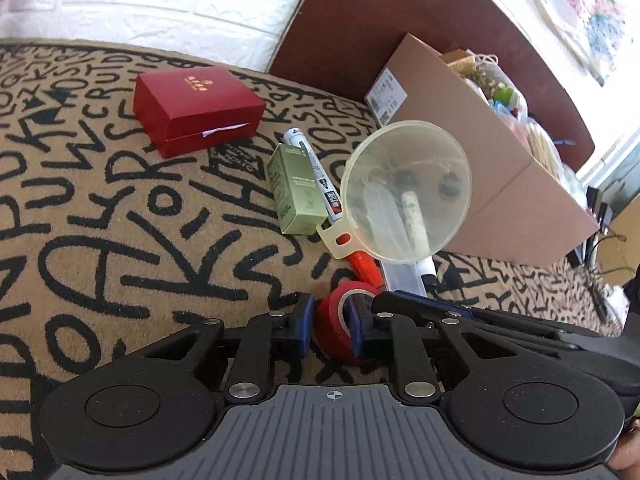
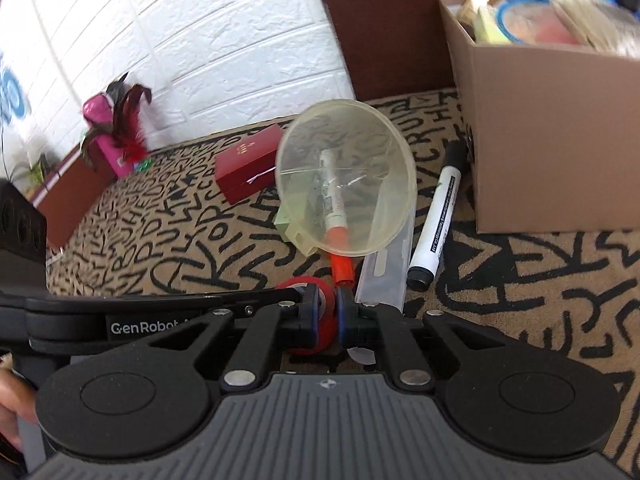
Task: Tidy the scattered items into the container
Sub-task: 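Grasp the red tape roll with the left gripper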
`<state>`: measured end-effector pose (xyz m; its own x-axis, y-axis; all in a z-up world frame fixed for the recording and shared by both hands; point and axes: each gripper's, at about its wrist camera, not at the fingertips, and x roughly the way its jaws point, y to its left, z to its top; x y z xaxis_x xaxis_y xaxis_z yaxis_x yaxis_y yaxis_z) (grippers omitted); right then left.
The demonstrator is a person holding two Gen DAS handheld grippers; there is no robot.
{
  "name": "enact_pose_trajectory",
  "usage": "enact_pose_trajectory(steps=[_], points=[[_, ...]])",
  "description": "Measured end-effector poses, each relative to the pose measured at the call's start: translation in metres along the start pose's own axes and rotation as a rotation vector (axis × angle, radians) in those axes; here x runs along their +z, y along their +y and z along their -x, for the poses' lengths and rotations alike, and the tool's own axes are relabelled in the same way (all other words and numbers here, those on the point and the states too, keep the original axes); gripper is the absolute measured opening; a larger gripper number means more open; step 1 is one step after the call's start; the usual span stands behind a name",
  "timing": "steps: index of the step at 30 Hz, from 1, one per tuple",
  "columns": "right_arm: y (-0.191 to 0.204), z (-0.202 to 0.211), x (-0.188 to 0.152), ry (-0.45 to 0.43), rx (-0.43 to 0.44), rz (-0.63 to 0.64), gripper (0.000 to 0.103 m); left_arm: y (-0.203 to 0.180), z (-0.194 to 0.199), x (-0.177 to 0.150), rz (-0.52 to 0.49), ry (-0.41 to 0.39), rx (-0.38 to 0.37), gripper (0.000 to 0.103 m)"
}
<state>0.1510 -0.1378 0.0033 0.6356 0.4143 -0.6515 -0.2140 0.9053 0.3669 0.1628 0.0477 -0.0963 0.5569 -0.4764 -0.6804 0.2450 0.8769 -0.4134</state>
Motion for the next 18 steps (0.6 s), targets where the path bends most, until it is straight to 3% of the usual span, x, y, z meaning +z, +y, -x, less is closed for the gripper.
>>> enact_pose_trajectory(steps=[5,7,10,18], points=[[0.006,0.009,-0.007,0.007,-0.007,0.016,0.012,-0.010,0.012,-0.010,-0.021,0.041,0.024,0.022],[0.009,0.018,-0.011,0.017,0.003,0.024,0.012,-0.018,0.021,-0.019,-0.035,0.071,0.037,0.028],[0.014,0.039,-0.022,0.024,0.035,0.033,0.012,-0.031,0.032,-0.035,-0.053,0.104,0.049,0.028],[0.008,0.052,-0.039,0.039,0.030,-0.012,0.011,-0.032,0.035,-0.048,-0.037,0.069,0.048,0.029]])
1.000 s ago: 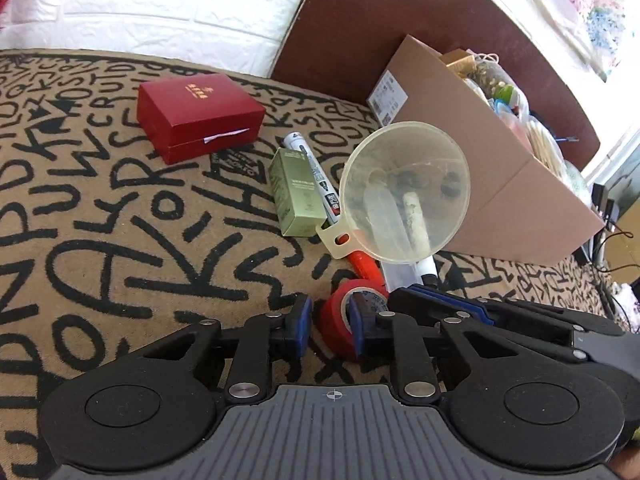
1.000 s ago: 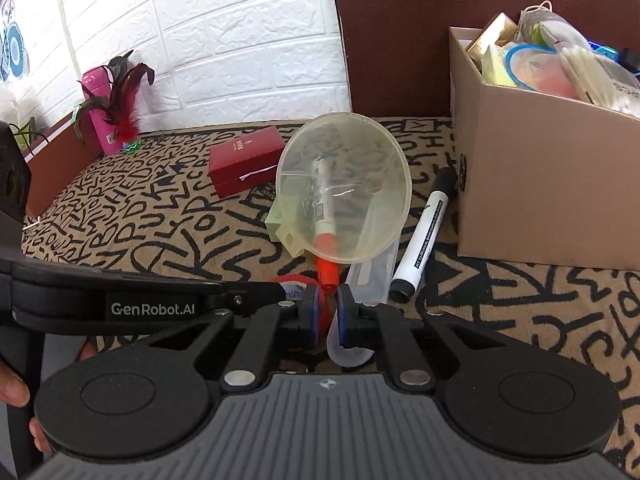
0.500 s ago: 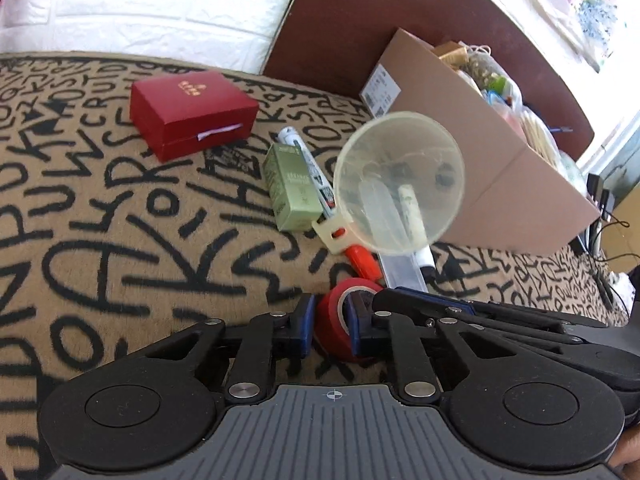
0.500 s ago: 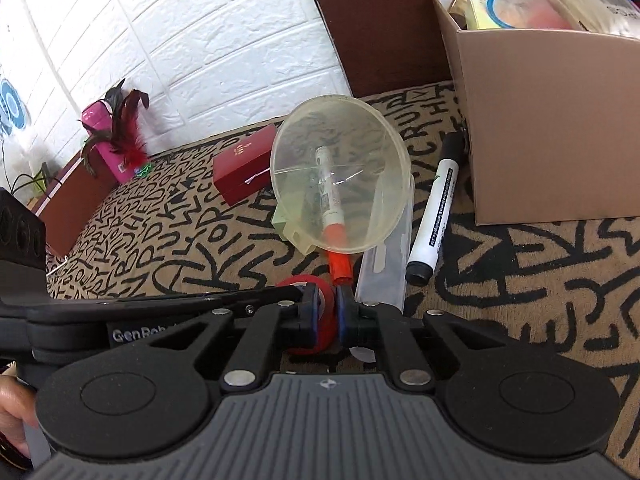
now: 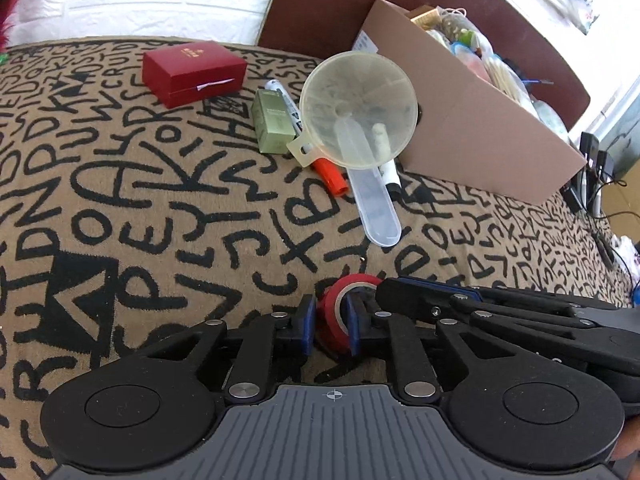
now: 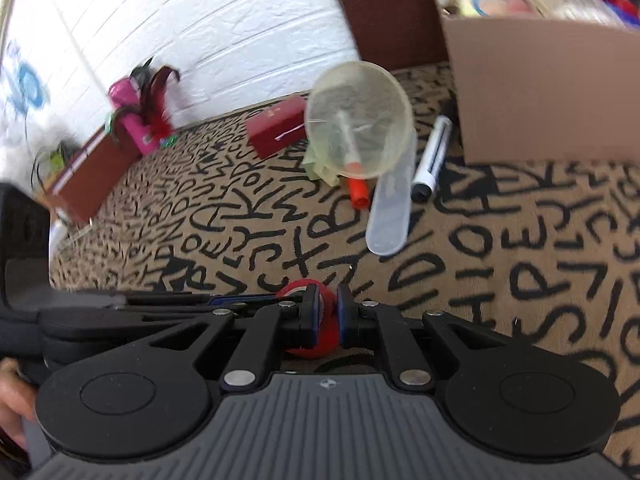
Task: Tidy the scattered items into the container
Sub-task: 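Grasp the red tape roll with the left gripper, then carry the red tape roll into the cardboard box and release it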
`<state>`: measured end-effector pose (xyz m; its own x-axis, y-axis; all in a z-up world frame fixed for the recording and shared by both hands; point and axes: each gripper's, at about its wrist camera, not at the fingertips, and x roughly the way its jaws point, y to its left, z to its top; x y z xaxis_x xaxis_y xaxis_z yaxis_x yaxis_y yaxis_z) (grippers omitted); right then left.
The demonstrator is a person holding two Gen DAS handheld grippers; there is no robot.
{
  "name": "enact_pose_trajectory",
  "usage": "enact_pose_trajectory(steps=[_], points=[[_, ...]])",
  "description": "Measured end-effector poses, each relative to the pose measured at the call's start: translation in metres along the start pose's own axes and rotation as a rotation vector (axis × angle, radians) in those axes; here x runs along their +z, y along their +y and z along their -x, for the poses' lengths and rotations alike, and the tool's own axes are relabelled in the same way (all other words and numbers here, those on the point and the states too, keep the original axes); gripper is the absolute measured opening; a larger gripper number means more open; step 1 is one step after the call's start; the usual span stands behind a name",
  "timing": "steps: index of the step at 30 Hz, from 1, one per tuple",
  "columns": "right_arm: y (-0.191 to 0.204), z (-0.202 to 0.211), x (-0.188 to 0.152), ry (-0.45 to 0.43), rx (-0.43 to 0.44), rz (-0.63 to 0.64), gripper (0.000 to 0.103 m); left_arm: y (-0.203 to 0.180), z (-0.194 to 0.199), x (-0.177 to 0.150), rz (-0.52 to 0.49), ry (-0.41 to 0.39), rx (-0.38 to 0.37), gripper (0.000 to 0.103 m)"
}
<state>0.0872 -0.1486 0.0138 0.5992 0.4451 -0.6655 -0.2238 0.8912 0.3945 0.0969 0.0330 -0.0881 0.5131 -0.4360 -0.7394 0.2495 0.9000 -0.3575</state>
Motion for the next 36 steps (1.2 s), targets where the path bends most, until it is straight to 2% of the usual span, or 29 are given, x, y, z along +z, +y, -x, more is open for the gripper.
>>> enact_pose_trajectory(steps=[6,10,13,16,21,26,31,36], points=[[-0.004,-0.006,-0.001,0.009,0.014,-0.014,0.012,0.004,-0.003,0.000,0.022,-0.010,-0.013,0.028],[-0.015,-0.010,-0.001,0.019,0.046,-0.061,0.014,0.001,-0.003,-0.001,0.023,-0.013,-0.008,0.031],[-0.011,-0.004,-0.002,0.018,0.046,-0.045,0.012,-0.007,0.003,-0.003,0.017,-0.002,0.012,0.030],[-0.005,0.009,-0.005,-0.008,0.045,-0.032,0.013,-0.015,0.014,-0.004,0.037,-0.020,-0.003,0.030],[-0.005,0.044,0.001,-0.102,0.040,-0.017,0.012,-0.048,0.035,0.017,-0.001,-0.101,-0.029,0.031],[-0.013,0.093,0.027,-0.257,-0.004,0.013,0.012,-0.100,0.042,0.054,-0.084,-0.179,-0.089,0.031],[-0.038,0.138,0.058,-0.380,-0.076,0.030,0.012,-0.158,0.026,0.097,-0.135,-0.226,-0.176,0.029],[-0.082,0.176,0.093,-0.483,-0.162,0.013,0.013,-0.215,-0.003,0.138,-0.152,-0.237,-0.282,0.028]])
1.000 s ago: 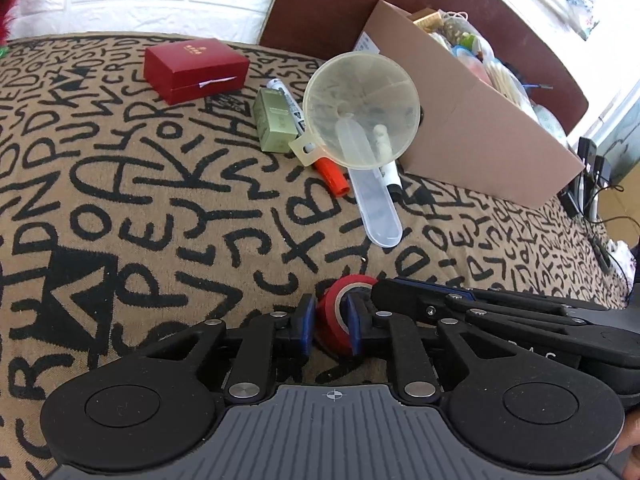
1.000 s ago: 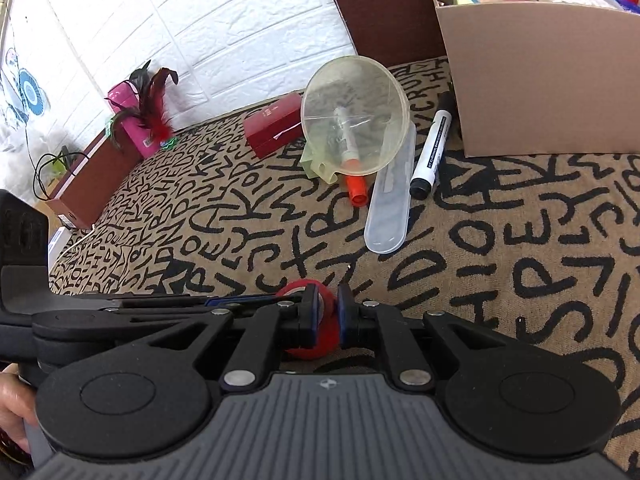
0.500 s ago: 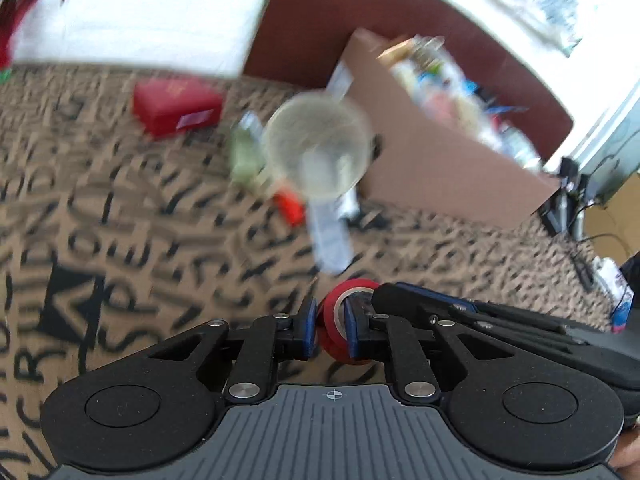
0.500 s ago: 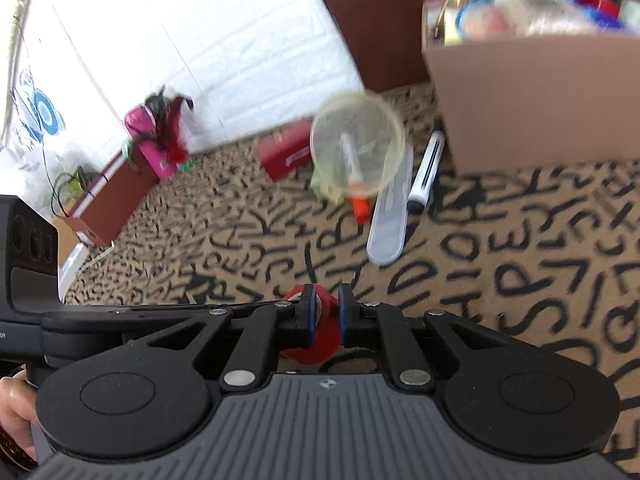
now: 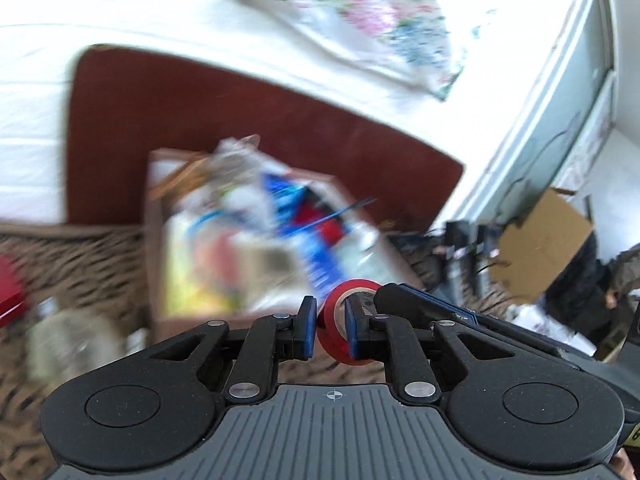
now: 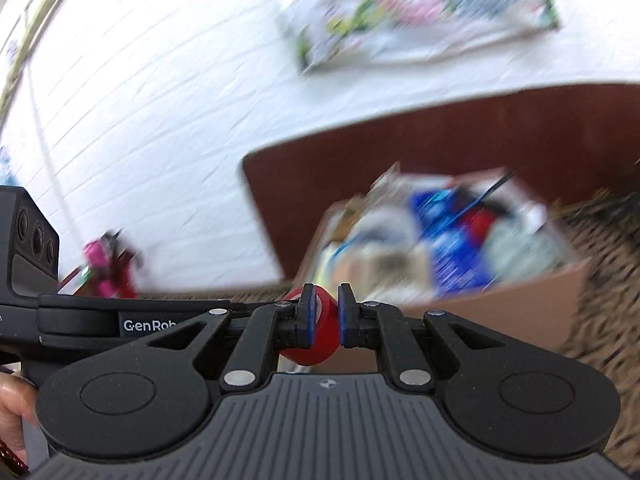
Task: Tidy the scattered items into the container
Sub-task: 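Carry the red tape roll into the cardboard box and release it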
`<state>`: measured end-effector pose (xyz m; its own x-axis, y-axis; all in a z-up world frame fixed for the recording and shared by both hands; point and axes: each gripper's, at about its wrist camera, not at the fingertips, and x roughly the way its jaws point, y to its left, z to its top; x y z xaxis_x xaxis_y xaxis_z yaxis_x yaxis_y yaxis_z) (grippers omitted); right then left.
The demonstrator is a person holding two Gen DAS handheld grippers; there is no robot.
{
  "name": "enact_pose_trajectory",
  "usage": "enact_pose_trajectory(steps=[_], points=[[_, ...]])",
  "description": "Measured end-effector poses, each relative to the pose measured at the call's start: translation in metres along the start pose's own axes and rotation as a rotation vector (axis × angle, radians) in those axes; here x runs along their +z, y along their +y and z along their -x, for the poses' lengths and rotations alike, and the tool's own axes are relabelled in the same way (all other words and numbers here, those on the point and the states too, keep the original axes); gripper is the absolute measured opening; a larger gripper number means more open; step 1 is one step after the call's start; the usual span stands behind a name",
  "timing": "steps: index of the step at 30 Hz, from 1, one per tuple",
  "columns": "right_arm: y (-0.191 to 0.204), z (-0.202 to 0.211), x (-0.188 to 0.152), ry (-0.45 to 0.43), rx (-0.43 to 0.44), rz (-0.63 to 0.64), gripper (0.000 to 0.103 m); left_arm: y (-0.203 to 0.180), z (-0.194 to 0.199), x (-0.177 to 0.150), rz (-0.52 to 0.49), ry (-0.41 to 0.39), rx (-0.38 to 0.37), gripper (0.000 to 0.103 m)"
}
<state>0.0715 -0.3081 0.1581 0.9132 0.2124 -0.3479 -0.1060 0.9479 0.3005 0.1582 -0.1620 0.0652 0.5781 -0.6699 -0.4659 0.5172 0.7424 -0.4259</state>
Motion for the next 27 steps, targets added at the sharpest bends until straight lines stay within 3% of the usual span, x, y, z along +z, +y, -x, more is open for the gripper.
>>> enact_pose_trajectory(steps=[8,15,17,18,19,21,22,23,24,27], points=[[-0.072,-0.005,0.045,-0.071,-0.122,-0.037,0.013,-0.035,-0.085,0.031,0.008,0.009,-0.101,0.027],[-0.115,-0.033,0.057,-0.066,-0.172,-0.080,0.013,-0.033,-0.146,0.043,0.034,0.046,-0.116,0.028],[-0.127,-0.042,0.057,-0.060,-0.174,-0.092,0.013,-0.029,-0.159,0.044,0.055,0.057,-0.100,0.033],[-0.132,-0.047,0.056,-0.056,-0.169,-0.105,0.013,-0.026,-0.162,0.044,0.073,0.057,-0.078,0.048],[-0.139,-0.052,0.054,-0.051,-0.162,-0.126,0.014,-0.021,-0.164,0.044,0.100,0.056,-0.034,0.071],[-0.147,-0.060,0.051,-0.054,-0.179,-0.158,0.014,-0.009,-0.160,0.043,0.144,0.048,0.017,0.095],[-0.151,-0.062,0.049,-0.054,-0.198,-0.167,0.024,-0.004,-0.156,0.043,0.153,0.032,-0.004,0.095],[-0.154,-0.062,0.047,-0.053,-0.214,-0.173,0.048,0.000,-0.151,0.042,0.155,0.023,-0.024,0.095],[-0.155,-0.061,0.045,-0.060,-0.226,-0.176,0.057,0.002,-0.146,0.042,0.153,0.023,-0.030,0.096],[-0.150,-0.058,0.039,-0.060,-0.244,-0.155,0.060,0.001,-0.133,0.038,0.125,0.030,-0.027,0.097]])
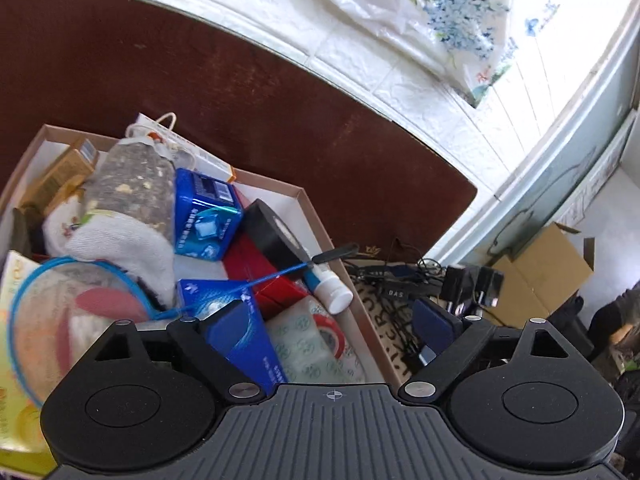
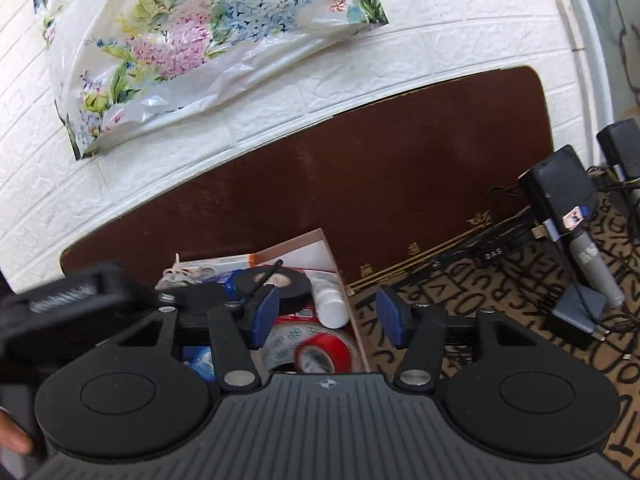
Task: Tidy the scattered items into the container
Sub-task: 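Carry the red tape roll into the cardboard box and release it, then move the left tool to the clear funnel and grasp its rim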
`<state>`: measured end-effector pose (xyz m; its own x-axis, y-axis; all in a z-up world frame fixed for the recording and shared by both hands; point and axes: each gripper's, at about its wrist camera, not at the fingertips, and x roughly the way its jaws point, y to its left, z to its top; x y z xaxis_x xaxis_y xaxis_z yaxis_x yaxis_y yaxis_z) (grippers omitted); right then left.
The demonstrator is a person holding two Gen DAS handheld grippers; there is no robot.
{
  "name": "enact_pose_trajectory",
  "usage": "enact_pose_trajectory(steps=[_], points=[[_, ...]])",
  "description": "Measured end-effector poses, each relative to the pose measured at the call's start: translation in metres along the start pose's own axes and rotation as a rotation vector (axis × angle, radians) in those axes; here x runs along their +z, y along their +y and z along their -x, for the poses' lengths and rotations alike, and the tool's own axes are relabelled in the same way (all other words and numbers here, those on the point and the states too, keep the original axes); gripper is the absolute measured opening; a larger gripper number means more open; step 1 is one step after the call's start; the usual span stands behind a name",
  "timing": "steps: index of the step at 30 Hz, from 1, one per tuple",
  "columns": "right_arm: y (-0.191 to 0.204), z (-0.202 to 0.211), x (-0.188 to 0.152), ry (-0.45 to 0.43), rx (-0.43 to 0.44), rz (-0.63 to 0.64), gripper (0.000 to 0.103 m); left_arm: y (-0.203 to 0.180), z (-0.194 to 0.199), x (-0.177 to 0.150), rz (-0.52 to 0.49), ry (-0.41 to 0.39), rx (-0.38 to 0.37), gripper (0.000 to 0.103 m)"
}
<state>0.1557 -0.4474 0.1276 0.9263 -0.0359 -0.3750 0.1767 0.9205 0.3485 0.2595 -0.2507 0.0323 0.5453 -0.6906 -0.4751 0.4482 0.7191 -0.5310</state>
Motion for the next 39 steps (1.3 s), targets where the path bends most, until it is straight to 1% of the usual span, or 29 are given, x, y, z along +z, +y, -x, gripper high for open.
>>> enact_pose_trajectory(steps=[1,2,3,4,7,9,11,14,17,20,24,30,35,37,39], points=[[0.003,0.002,-0.002,0.004,0.004,0.006,0.062,-0.002,0.004,-0.003,-0.013,0.006,0.003,0.096],[0.006,0.004,-0.004,0.005,0.011,0.013,0.069,-0.002,0.009,-0.007,-0.017,0.004,0.005,0.098],[0.010,0.007,-0.006,0.005,0.016,0.022,0.074,-0.001,0.014,-0.010,-0.014,-0.005,0.013,0.099],[0.015,0.009,-0.008,0.005,0.005,0.036,0.075,0.000,0.020,-0.013,-0.011,-0.010,0.021,0.102],[0.026,0.020,-0.013,-0.008,-0.013,0.067,0.085,0.006,0.037,-0.017,0.020,-0.010,0.014,0.102],[0.031,0.028,-0.014,-0.009,-0.004,0.065,0.090,0.008,0.050,-0.019,0.034,-0.013,0.016,0.103],[0.037,0.038,-0.016,-0.015,0.017,0.068,0.097,0.009,0.067,-0.023,0.036,-0.036,0.013,0.103],[0.055,0.052,-0.021,-0.023,0.037,0.102,0.101,0.013,0.097,-0.039,0.060,-0.100,0.025,0.103],[0.074,0.068,-0.035,-0.039,0.060,0.117,0.102,0.025,0.127,-0.058,0.094,-0.150,0.030,0.103],[0.093,0.081,-0.055,-0.026,0.081,0.139,0.102,0.043,0.154,-0.079,0.127,-0.155,0.051,0.103],[0.118,0.092,-0.088,0.010,0.116,0.163,0.102,0.070,0.190,-0.109,0.160,-0.175,0.089,0.103],[0.157,0.098,-0.140,0.086,0.178,0.210,0.102,0.109,0.234,-0.143,0.152,-0.169,0.181,0.103],[0.179,0.092,-0.176,0.182,0.229,0.188,0.102,0.142,0.249,-0.153,0.162,-0.155,0.267,0.103],[0.186,0.088,-0.185,0.206,0.242,0.187,0.102,0.155,0.250,-0.151,0.165,-0.153,0.286,0.103],[0.196,0.084,-0.190,0.217,0.236,0.211,0.102,0.165,0.248,-0.144,0.156,-0.145,0.298,0.102]])
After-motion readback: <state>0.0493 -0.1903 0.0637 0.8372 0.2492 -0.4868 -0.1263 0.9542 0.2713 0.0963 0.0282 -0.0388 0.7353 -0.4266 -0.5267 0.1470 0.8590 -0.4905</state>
